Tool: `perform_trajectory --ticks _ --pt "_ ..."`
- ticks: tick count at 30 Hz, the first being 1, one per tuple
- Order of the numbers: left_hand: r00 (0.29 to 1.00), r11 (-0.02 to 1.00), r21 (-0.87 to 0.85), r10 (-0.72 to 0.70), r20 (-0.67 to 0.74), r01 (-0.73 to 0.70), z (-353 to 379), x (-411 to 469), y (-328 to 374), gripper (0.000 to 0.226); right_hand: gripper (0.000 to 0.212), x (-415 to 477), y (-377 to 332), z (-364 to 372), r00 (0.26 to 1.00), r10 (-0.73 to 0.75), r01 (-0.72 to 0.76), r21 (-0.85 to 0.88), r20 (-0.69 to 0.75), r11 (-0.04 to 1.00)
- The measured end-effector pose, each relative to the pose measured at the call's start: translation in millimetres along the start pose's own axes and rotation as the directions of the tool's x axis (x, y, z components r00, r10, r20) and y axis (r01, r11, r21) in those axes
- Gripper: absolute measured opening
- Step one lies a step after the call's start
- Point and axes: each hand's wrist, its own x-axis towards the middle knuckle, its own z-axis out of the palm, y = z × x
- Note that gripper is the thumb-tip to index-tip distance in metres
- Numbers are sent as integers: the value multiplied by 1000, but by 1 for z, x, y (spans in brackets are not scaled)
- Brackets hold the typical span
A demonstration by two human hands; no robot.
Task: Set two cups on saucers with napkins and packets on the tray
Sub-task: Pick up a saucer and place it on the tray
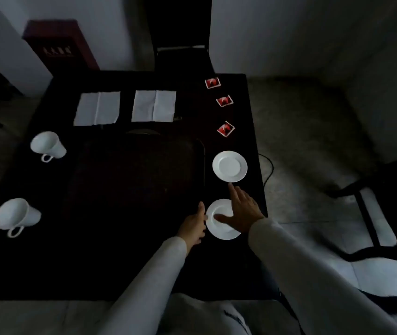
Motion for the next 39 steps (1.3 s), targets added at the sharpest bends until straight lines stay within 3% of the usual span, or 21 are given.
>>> perform_trajectory --ticks 5,10,18,39 --pt "994 988 -108 -113 2 113 18 8 -4 78 126 -7 14 31 992 62 -67 50 108 996" --pt "992 967 -227 -124 -30 114 27 14 -1 76 139 -14 21 54 997 77 -74 123 -13 990" --pt "988 913 -386 -154 -26 132 32 12 -12 73 144 -13 26 67 991 96 -83 143 -90 986" --pt "993 902 -418 -81 89 111 -29 2 -33 45 145 -40 -33 66 964 204 -152 274 -171 949"
